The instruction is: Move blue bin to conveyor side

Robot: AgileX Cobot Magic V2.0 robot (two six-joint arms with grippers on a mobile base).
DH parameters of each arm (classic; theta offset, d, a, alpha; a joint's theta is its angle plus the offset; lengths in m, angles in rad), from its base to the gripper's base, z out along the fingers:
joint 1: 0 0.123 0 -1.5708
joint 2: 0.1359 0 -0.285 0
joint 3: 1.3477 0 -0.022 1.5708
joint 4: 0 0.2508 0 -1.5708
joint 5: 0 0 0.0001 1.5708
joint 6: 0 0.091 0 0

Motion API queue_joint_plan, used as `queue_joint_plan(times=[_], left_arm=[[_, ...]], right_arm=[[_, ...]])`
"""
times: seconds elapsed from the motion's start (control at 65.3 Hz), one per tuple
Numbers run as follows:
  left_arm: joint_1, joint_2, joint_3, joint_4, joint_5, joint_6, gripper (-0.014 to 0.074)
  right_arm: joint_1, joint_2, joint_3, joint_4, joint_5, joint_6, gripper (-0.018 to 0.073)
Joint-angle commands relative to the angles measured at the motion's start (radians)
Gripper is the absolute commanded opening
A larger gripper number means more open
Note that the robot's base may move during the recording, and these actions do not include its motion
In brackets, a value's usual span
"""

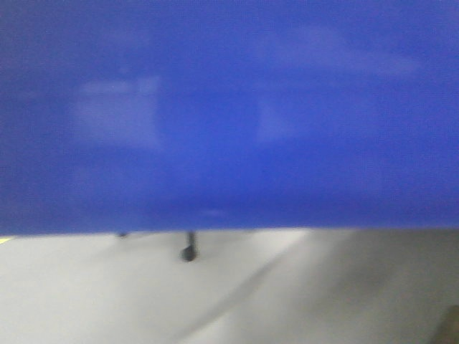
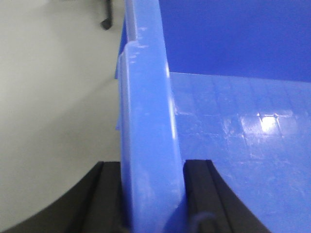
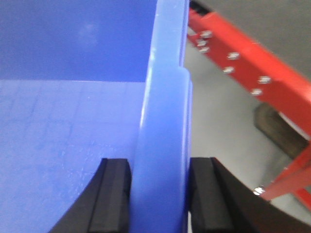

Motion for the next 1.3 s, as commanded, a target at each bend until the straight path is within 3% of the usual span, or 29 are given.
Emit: queue_joint_plan(times=[0.0,1.287], left_arm=[[0.005,-0.017,-0.012,0.076,-0.078,0.010,0.0001],[0.005,-0.017,-0.012,0.076,-0.078,0.010,0.0001]], right_arm=[[-0.008,-0.019,-0.015,-0.098,-0.078,-0.019,-0.0073],[-0.008,-0.019,-0.015,-0.098,-0.078,-0.019,-0.0073]])
